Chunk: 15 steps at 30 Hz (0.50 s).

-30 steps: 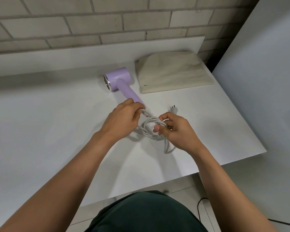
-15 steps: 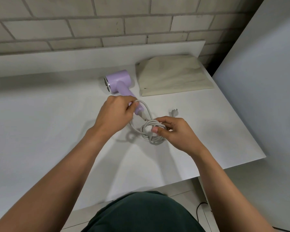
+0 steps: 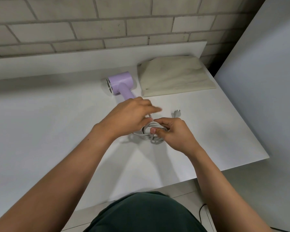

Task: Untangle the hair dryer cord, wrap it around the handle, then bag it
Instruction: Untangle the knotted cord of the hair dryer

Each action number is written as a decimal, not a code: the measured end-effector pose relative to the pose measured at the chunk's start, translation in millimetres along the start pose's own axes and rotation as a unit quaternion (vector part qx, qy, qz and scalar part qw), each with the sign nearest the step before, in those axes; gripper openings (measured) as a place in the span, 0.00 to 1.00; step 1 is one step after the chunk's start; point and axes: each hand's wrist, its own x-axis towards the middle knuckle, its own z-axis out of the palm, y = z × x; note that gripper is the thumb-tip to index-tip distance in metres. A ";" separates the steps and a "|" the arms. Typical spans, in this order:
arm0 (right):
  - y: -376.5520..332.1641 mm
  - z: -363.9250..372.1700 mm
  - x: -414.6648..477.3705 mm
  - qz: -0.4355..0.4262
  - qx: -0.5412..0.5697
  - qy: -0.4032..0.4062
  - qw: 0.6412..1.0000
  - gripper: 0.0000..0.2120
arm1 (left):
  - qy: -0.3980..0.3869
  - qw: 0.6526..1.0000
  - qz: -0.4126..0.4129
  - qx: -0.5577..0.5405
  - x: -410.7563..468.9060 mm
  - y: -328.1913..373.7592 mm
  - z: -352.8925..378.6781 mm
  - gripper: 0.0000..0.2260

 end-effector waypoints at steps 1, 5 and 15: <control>-0.6 -0.7 -0.3 -0.003 0.000 0.002 1.000 0.07 | -0.010 1.000 0.006 0.013 1.4 -0.9 0.0 0.13; -1.0 -3.8 -1.5 0.003 0.012 0.018 1.000 0.08 | 0.039 0.999 0.008 0.022 0.6 -4.7 3.6 0.09; -4.1 -5.5 -2.2 -0.017 -0.044 0.034 0.998 0.07 | 0.271 0.924 -0.160 -0.216 -7.0 0.4 13.7 0.07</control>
